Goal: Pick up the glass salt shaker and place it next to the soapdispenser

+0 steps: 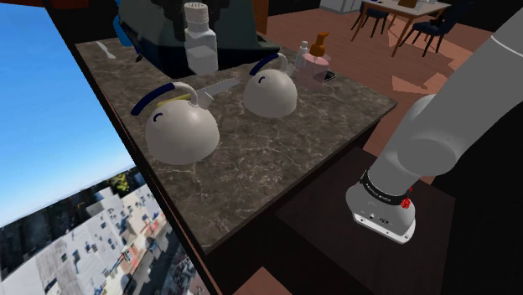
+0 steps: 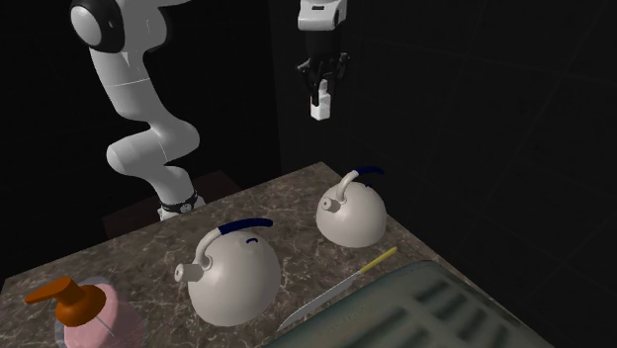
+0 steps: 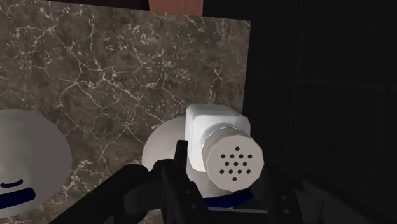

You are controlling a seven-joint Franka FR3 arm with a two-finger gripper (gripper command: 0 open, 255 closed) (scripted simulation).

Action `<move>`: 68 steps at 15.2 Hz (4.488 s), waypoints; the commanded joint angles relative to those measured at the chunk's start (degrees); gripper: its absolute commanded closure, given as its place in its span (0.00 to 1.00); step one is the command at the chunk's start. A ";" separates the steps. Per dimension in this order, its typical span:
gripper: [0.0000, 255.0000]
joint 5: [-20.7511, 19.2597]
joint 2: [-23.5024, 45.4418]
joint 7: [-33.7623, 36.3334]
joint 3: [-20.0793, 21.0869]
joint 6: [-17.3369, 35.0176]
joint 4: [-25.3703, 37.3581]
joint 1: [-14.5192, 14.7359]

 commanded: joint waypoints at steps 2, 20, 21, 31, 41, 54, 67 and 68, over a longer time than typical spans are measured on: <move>1.00 0.67 -2.33 -4.49 -2.90 -0.99 -1.96 -1.59; 1.00 -2.90 -4.63 -30.75 -19.83 -5.10 -4.66 -11.05; 1.00 -3.24 -4.16 -32.10 -20.65 -5.32 -4.18 -11.60; 1.00 -6.04 3.82 -45.13 -28.30 -7.87 4.73 -17.03; 1.00 -6.30 18.57 -57.26 -34.38 -13.20 23.60 -23.56; 1.00 -6.65 18.27 -60.25 -35.20 -4.39 14.26 -24.79; 1.00 -6.92 16.04 -60.86 -35.08 6.48 1.17 -24.46; 1.00 -6.93 15.98 -60.91 -35.07 7.26 0.32 -24.44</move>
